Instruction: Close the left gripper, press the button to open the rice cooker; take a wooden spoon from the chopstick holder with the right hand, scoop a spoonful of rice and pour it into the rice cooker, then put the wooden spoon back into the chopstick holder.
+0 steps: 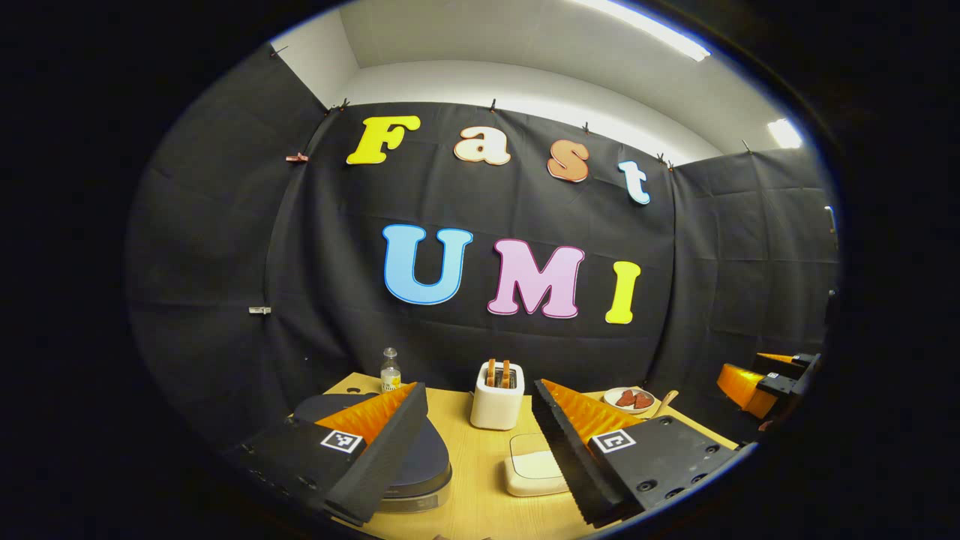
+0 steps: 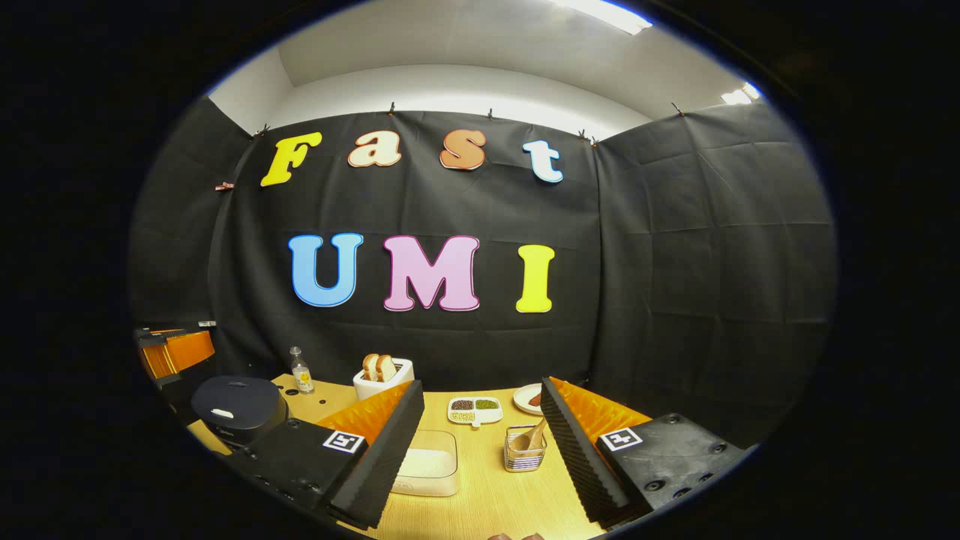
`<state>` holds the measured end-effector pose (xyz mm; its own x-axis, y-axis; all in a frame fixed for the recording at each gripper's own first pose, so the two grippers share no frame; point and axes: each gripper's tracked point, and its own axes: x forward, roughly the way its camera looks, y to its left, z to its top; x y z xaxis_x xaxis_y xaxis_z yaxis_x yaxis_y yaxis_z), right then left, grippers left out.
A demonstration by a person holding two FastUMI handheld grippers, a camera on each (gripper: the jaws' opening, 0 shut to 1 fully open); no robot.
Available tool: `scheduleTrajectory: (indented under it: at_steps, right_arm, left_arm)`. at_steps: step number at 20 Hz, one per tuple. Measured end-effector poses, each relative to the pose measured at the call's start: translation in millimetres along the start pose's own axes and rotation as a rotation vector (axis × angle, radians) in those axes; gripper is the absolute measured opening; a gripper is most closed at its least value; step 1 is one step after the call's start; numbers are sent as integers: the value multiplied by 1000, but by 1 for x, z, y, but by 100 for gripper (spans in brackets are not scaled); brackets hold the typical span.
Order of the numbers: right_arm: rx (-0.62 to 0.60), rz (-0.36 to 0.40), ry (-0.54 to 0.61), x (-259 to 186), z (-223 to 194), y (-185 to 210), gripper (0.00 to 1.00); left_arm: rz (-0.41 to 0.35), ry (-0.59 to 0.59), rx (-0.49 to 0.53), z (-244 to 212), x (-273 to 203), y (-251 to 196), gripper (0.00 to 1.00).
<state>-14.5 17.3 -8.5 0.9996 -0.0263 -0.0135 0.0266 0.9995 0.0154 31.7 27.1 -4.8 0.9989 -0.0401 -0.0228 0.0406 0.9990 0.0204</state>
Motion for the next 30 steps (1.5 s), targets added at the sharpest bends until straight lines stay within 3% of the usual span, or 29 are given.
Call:
scheduleTrajectory:
  at_steps: [6, 10, 11, 14, 17, 20, 24, 30]
  right_arm:
    - [24, -44, 14, -2, -7, -16, 98]
    - [30, -61, 29, -2, -13, -22, 98]
    - [30, -65, 32, -3, -15, -24, 98]
    - [27, -71, 42, -3, -19, -25, 98]
    - [23, -76, 55, -5, -23, -27, 98]
    - [15, -82, 74, -8, -29, -30, 98]
    - [17, -86, 90, -11, -30, -29, 98]
    - [-7, -68, 120, -16, -35, -22, 98]
  left_arm:
    - [27, 74, 13, 5, 18, 34, 92]
    - [27, 168, -34, -13, 29, 62, 72]
    - [28, 200, -35, -22, 33, 70, 61]
    - [-4, 276, -65, -42, 39, 79, 46]
    - [-35, 345, -70, -65, 42, 89, 23]
    - [-42, 413, -80, -89, 42, 102, 8]
    - [4, 495, -102, -122, 34, 120, 5]
    - [-23, 563, -101, -157, 27, 117, 5]
